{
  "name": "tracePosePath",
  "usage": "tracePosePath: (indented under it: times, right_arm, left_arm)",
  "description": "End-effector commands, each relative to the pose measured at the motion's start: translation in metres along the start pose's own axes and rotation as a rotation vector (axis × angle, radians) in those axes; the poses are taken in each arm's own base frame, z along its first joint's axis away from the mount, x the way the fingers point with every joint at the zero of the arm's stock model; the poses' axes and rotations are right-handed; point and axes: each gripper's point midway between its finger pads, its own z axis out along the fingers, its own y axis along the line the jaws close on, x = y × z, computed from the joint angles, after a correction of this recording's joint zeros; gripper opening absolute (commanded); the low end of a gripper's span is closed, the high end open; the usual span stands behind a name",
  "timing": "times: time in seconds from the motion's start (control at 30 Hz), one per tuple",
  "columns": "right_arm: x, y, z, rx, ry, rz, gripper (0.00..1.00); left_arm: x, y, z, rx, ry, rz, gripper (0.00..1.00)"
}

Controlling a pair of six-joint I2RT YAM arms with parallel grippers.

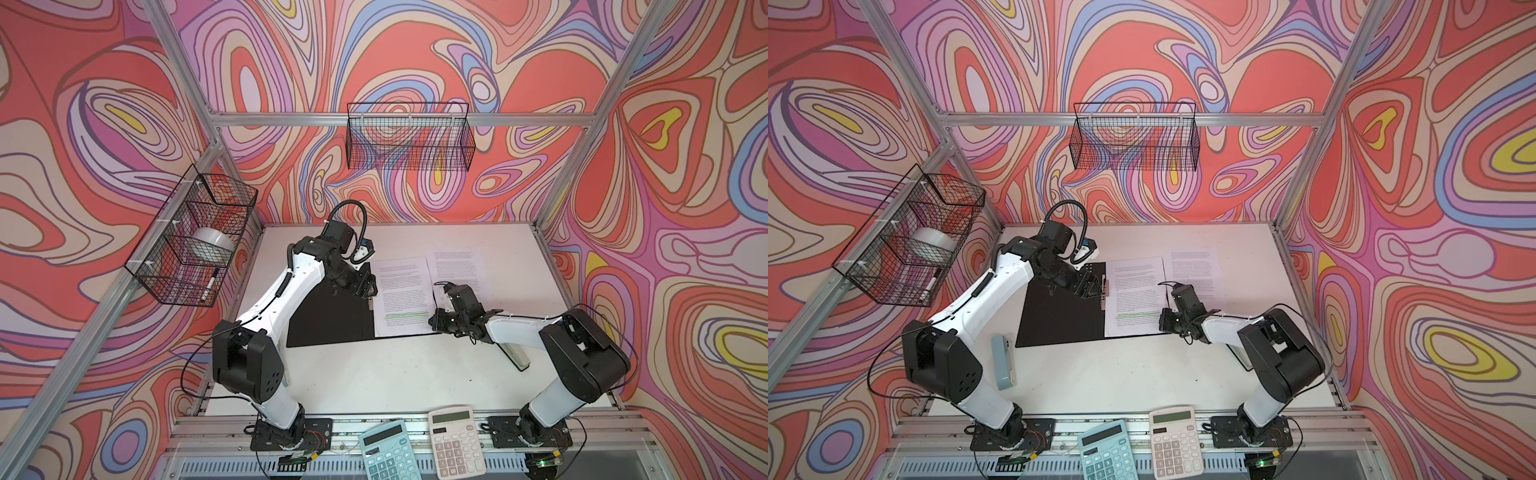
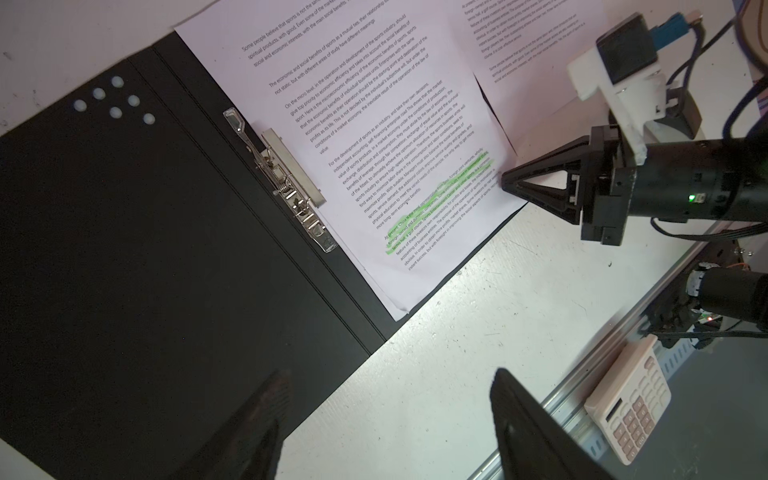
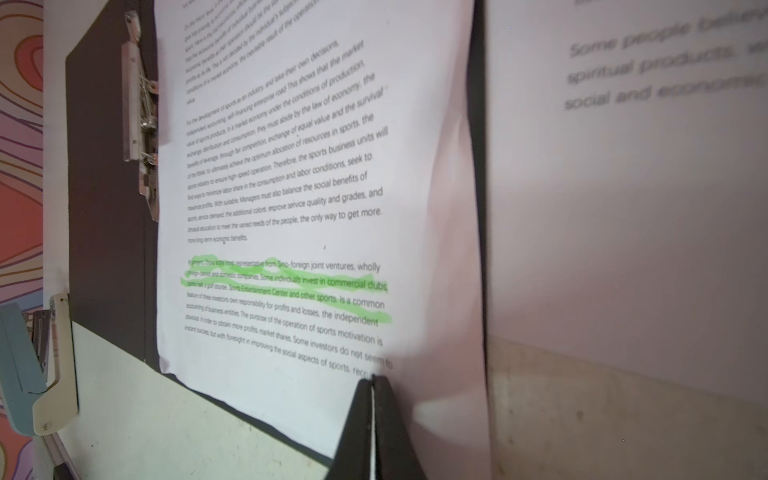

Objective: Put the files into the folder

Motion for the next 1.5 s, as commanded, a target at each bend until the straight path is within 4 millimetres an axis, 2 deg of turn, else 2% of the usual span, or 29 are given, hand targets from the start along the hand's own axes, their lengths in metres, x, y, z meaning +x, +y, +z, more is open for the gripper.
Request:
tracePosePath:
  times: [0.0,0.23,0.4,0.5,0.73,0.87,0.97,1.1,1.23,1.33,1.37,1.4,1.47]
  right_arm:
    - [0.007,-0.005,0.005,-0.006,0.022,0.015,0.06]
    - [0.022,-0.010,0.011,-0.011,0.077,0.030,0.06]
    - [0.015,0.004,0.002,-0.051,0.076,0.015,0.08]
    - [0.004,0.019,-0.009,-0.076,0.060,-0.009,0.10]
    - [-0.039,0.052,-0.049,-0.075,-0.014,-0.091,0.15]
    - [-0.068,0.052,-0.062,-0.043,-0.055,-0.088,0.16]
    - [-0.088,0.044,-0.065,-0.032,-0.084,-0.067,0.14]
    - [-0.111,0.032,-0.056,-0.027,-0.091,-0.072,0.10]
    - [-0.123,0.017,-0.038,-0.034,-0.074,-0.033,0.09]
    - [-0.123,0.010,-0.025,-0.046,-0.054,-0.009,0.08]
    - [-0.124,0.014,-0.025,-0.064,-0.055,-0.012,0.07]
    - [-0.117,0.010,-0.013,-0.080,-0.019,-0.002,0.06]
    - [-0.110,0.008,-0.005,-0.089,0.015,0.009,0.05]
  left_arm:
    - [0.006,-0.002,0.000,0.000,0.016,0.012,0.77]
    - [0.007,-0.003,0.001,0.006,0.017,0.005,0.77]
    - [0.007,-0.003,-0.001,0.000,0.013,0.001,0.77]
    - [0.006,0.001,-0.007,-0.034,0.018,0.025,0.77]
    - [0.001,0.014,-0.023,-0.136,0.005,0.066,0.77]
    - [0.003,0.015,-0.023,-0.144,0.013,0.051,0.78]
    - [0.005,0.017,-0.020,-0.144,0.032,0.040,0.78]
    - [0.008,0.016,-0.017,-0.135,0.038,0.034,0.78]
    - [0.011,0.015,-0.008,-0.111,0.052,0.014,0.78]
    - [0.014,0.012,-0.001,-0.083,0.070,0.001,0.78]
    - [0.013,0.012,0.000,-0.077,0.072,-0.001,0.78]
    - [0.012,0.011,0.001,-0.073,0.071,-0.002,0.78]
    - [0.010,0.011,0.004,-0.063,0.074,-0.008,0.78]
